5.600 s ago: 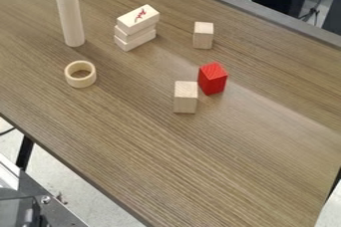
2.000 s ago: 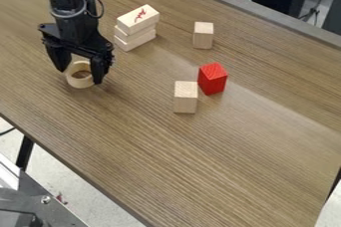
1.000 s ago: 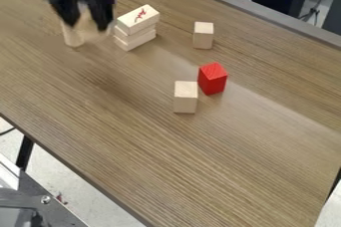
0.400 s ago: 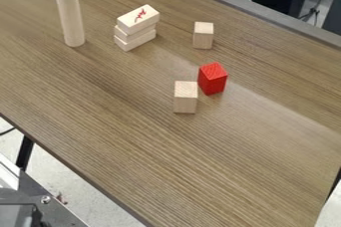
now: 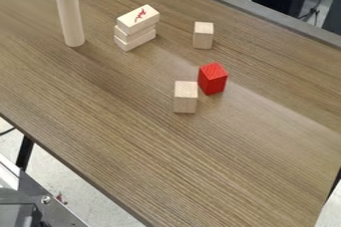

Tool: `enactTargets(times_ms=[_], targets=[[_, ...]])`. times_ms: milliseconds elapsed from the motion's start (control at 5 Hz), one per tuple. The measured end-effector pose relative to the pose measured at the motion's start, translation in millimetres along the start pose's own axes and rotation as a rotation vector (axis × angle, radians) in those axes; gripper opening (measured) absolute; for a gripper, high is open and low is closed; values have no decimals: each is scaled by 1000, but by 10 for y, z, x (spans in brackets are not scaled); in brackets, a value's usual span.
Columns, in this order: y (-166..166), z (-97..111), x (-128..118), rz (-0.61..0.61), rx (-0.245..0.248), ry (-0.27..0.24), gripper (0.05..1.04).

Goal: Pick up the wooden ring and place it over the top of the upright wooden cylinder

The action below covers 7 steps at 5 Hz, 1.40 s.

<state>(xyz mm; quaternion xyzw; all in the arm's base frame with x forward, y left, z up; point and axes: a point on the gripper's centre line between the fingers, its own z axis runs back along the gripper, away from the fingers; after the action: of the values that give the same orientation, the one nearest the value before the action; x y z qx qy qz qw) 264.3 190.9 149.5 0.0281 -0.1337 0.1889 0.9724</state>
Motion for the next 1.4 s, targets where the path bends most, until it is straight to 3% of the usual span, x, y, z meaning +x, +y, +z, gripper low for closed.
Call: enactTargets(times_ms=[400,1400], targets=[[50,-37,208,22,-8,-4,708],[163,-170,174,40,-1,36,708]])
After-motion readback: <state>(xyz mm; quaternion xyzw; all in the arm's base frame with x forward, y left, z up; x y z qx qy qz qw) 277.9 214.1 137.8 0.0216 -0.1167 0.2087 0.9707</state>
